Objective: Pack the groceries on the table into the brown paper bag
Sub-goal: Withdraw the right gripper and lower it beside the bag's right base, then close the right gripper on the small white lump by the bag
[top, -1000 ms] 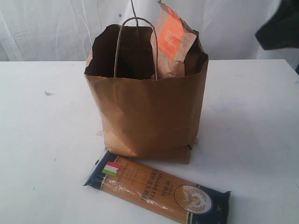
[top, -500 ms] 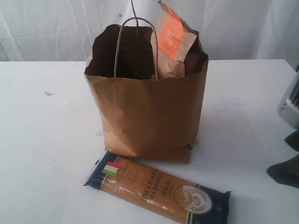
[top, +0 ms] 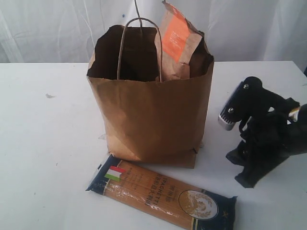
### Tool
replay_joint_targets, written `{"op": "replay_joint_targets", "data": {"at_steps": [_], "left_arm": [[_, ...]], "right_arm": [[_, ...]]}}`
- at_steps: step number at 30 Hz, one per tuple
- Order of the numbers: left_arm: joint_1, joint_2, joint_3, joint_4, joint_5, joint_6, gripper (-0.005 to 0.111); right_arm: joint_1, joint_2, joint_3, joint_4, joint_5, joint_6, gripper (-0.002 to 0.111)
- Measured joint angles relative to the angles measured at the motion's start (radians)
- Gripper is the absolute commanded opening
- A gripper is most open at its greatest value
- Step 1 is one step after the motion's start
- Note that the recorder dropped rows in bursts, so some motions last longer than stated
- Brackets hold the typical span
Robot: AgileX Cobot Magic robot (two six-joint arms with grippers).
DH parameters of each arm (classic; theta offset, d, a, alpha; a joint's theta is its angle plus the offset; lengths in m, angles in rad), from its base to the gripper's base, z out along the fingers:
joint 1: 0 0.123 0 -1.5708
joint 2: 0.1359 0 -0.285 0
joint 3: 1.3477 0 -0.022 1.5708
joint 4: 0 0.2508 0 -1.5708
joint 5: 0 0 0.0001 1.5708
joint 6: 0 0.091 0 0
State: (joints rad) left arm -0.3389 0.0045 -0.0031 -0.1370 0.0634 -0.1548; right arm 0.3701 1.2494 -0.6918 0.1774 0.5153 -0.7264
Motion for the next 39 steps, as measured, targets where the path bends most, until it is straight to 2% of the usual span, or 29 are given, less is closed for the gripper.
{"op": "replay_joint_targets", "data": {"at_steps": [6, 17, 33, 39], "left_arm": [[0.000, 0.000, 0.000, 0.000, 0.000, 0.000, 0.000], [0.000, 0.000, 0.000, 0.000, 0.000, 0.000, 0.000], [0.000, 0.000, 0.000, 0.000, 0.000, 0.000, 0.000], [0.000, 0.000, 0.000, 0.000, 0.000, 0.000, 0.000]], "right_arm": [[-0.048, 0.206, 0.000, 0.063, -0.165, -0.019, 0.051], [-0.051, 0.489, -0.028, 0.226, -0.349, 0.074, 0.051], [-0.039, 0.510, -0.048, 0.270, -0.477, 0.134, 0.051], [-0.016, 0.510, -0.068, 0.270, -0.495, 0.199, 0.044]]}}
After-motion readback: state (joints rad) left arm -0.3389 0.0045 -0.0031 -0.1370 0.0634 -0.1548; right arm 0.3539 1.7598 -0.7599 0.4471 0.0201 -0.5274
